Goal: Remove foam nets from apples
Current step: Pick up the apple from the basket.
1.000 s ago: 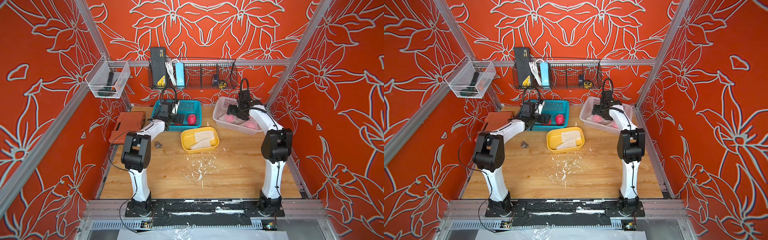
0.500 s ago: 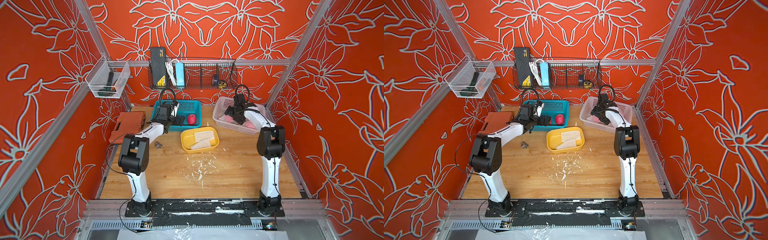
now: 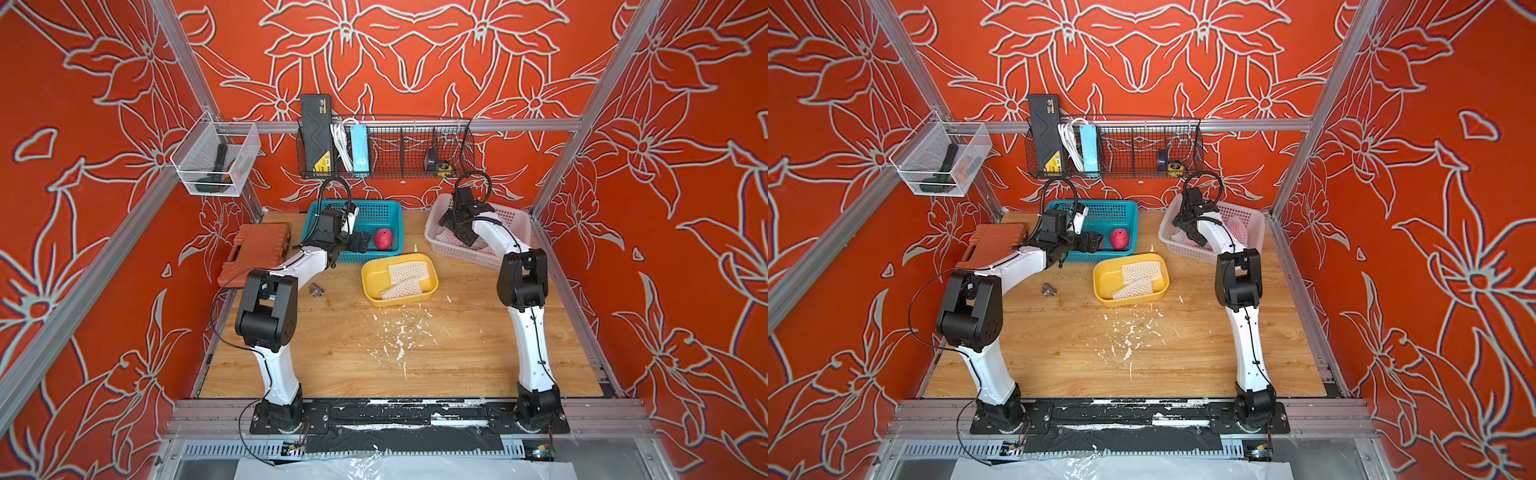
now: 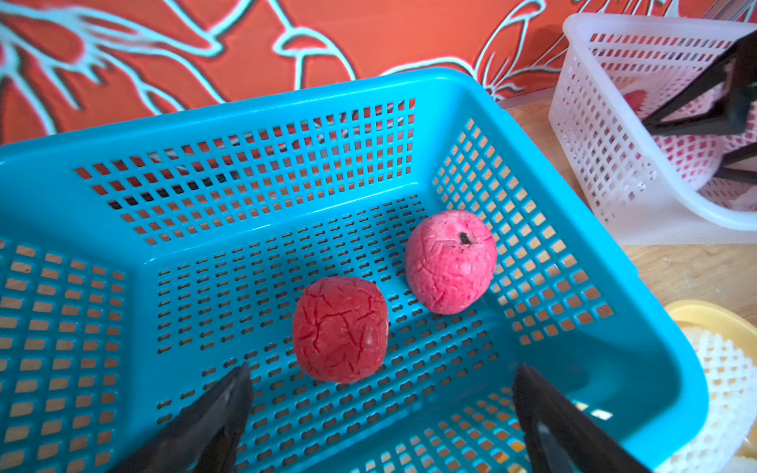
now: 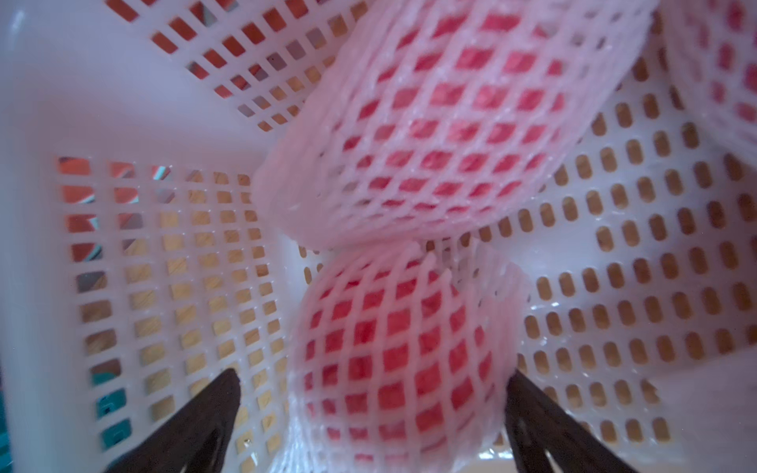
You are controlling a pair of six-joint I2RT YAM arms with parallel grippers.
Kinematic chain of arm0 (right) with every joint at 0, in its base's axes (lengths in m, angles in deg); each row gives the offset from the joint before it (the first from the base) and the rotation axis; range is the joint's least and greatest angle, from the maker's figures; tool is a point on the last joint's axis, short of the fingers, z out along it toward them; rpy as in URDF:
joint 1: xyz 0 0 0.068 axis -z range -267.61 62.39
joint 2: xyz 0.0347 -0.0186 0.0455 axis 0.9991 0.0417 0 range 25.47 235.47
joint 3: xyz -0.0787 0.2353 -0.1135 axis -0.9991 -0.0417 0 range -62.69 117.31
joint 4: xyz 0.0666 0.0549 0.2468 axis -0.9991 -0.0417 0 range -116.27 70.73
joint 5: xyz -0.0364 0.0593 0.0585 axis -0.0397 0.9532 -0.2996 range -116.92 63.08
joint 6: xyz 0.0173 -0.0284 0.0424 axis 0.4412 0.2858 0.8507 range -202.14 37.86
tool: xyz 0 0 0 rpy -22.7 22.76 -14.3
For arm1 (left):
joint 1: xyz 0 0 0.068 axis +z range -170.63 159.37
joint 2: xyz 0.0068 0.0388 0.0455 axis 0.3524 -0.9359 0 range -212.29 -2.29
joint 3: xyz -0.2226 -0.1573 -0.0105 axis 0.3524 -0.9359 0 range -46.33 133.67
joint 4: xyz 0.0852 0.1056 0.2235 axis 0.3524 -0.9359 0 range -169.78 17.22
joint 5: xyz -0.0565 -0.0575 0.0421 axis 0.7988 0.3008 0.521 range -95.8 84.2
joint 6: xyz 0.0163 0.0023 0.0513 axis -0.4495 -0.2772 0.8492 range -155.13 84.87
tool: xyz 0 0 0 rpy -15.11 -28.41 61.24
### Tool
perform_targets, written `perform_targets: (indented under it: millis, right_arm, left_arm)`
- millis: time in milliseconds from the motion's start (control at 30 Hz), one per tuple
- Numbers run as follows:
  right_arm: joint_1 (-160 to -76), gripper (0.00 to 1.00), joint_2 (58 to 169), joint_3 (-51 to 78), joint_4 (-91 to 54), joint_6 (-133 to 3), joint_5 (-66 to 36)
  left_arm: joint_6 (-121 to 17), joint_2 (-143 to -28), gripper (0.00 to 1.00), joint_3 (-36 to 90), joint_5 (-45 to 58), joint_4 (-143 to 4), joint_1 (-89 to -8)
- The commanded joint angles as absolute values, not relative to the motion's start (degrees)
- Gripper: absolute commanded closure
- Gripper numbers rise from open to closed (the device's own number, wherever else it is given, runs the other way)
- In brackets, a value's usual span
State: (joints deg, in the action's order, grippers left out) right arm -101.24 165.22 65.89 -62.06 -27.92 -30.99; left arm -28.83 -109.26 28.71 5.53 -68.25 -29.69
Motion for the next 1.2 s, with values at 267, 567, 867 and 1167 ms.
perform_targets:
  millis: [267,567,867,1167]
  right_arm:
    - [-101.3,0.03,168.5,69.4,-72.2,-26.5,-35.8]
    - [-101.0,0.18,167.4,67.9,-72.7,-25.8,-36.8]
    - [-101.0,0.27,159.4,62.9,-68.3,-26.7,-37.8]
    - [-101.2,0.27,145.0,51.4,-64.3,-27.8,-35.9]
  left_arm:
    - [-29.0,-108.9,0.02,28.7,7.2,-68.0,-29.9]
    - [-29.1,-108.2,0.02,28.5,7.7,-68.2,-29.9]
    - [-28.6,-105.0,0.02,26.6,8.2,-67.4,-30.6]
    - [-27.2,-96.5,0.02,18.8,8.6,-63.8,-32.4]
